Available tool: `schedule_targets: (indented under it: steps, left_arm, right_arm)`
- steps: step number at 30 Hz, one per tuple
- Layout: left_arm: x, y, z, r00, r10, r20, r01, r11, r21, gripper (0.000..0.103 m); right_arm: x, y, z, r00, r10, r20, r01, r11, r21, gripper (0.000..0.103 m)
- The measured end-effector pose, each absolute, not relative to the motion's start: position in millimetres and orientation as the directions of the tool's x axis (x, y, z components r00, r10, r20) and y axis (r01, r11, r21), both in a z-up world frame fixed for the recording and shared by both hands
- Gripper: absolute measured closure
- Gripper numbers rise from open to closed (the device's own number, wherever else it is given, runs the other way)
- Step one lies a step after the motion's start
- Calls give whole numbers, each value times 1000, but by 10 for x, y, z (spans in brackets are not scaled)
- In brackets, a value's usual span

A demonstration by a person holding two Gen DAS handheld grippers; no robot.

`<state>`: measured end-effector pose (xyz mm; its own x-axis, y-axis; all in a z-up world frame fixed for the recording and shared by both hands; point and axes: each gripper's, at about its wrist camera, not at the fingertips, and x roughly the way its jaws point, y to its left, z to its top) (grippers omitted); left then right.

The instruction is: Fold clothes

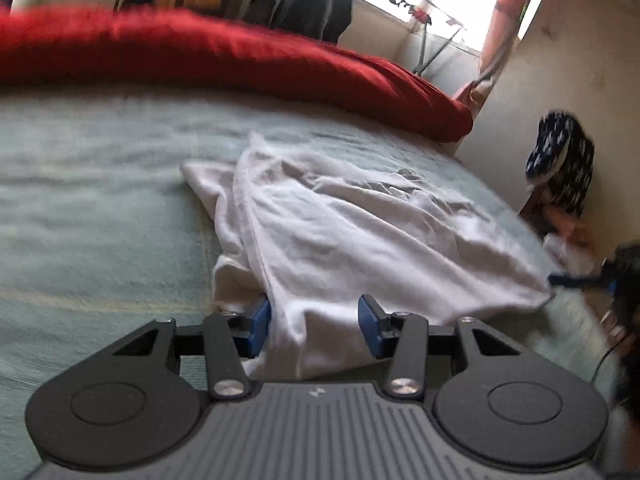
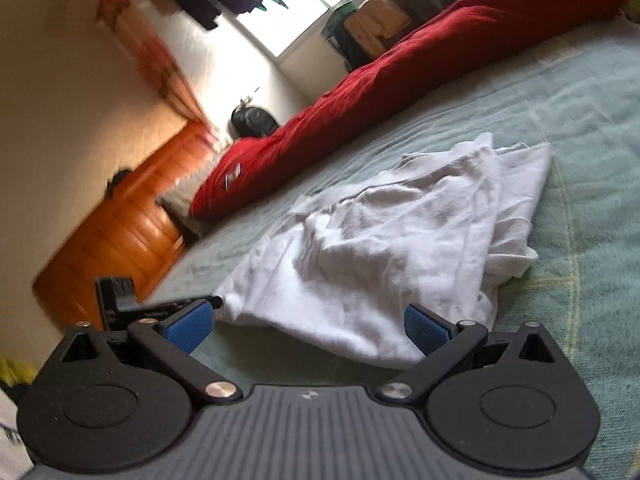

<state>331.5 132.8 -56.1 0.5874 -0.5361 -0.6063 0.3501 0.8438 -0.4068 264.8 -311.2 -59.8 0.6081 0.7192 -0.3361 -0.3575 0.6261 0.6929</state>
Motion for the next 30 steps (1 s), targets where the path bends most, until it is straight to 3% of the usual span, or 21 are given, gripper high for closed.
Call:
schedule_targets:
  steps: [9,17,23,30]
  left_arm:
    - [3321,1546,-710,543,-629,-556,299,763,-573,58]
    - [3331,1557,-747,516,-659,-547,297,737,-608,58]
    - [3519,1521,-820,510,-680,-526,266,707,-656,57]
    - [3545,1493,-852,513,-684,-519,265,701,-662,56]
  right_arm:
    - [2772,-3521,-859,658,716,-234,-247,498,831,0]
    - [2814,-3479,-896,659,686,-308,-225,571,790,0]
    - [3053,-3407,-967,624,740,-252,-223,478,850,0]
    - [3280,-3398,-999,654,686,-319,-110,503,857,0]
